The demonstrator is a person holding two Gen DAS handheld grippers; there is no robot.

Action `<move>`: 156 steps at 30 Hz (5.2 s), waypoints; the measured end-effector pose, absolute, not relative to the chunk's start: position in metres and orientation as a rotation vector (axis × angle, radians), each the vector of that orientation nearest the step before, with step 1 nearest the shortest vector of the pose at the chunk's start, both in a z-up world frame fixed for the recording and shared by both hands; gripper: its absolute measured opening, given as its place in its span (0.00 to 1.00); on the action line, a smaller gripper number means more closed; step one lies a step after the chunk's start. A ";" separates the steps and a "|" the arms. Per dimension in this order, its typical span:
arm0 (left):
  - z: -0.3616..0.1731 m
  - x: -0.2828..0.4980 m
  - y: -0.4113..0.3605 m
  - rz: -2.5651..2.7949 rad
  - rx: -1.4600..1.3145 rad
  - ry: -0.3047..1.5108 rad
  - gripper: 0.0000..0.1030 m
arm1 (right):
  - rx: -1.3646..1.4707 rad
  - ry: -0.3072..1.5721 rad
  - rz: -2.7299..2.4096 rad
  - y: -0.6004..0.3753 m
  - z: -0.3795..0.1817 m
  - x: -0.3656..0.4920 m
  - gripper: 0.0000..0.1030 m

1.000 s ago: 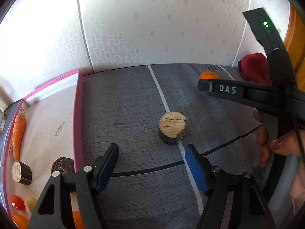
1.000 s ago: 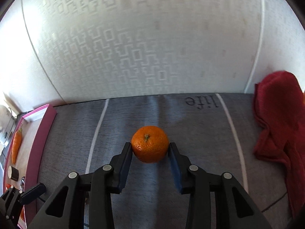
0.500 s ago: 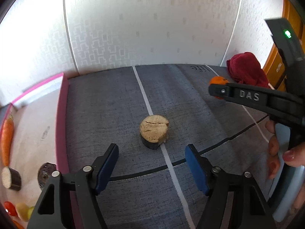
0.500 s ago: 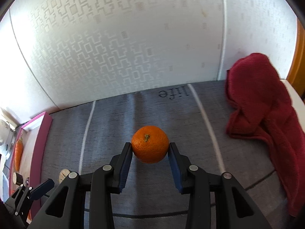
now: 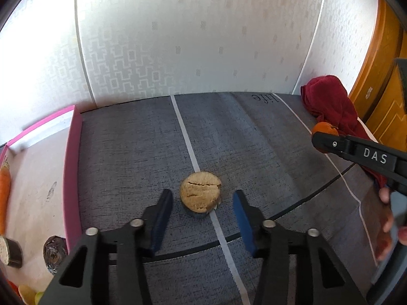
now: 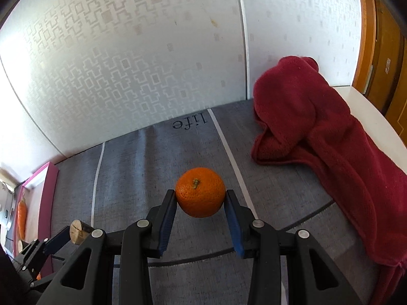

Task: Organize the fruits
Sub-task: 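Grasp the cut wooden slice with the left tool while the right tool holds the tangerine, then carry the slice over the tray with the left tool while the right tool carries the tangerine, then release the slice into the tray with the left tool while the right tool holds the tangerine, then lower the tangerine into the pink tray and open the right tool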

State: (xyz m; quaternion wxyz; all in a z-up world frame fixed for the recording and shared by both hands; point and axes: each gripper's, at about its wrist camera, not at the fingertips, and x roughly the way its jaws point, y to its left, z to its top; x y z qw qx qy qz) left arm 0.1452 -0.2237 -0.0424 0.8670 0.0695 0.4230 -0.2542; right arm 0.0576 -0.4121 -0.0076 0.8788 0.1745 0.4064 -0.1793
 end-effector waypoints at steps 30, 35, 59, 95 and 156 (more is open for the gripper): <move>-0.033 0.131 -0.235 -0.565 0.184 0.816 0.31 | 0.377 0.870 -0.293 -0.394 -0.013 0.075 0.38; -0.022 0.126 -0.231 -0.574 0.165 0.789 0.31 | 0.375 0.869 -0.287 -0.395 -0.013 0.076 0.38; 0.019 0.122 -0.153 -0.410 0.055 0.807 0.31 | 0.326 0.843 -0.151 -0.348 -0.005 0.090 0.38; -0.014 0.165 -0.043 -0.203 0.015 0.855 0.32 | 0.308 0.832 0.135 -0.246 0.003 0.105 0.38; -0.016 0.058 0.047 -0.013 -0.009 0.890 0.74 | 0.024 0.877 0.462 -0.101 -0.030 0.106 0.38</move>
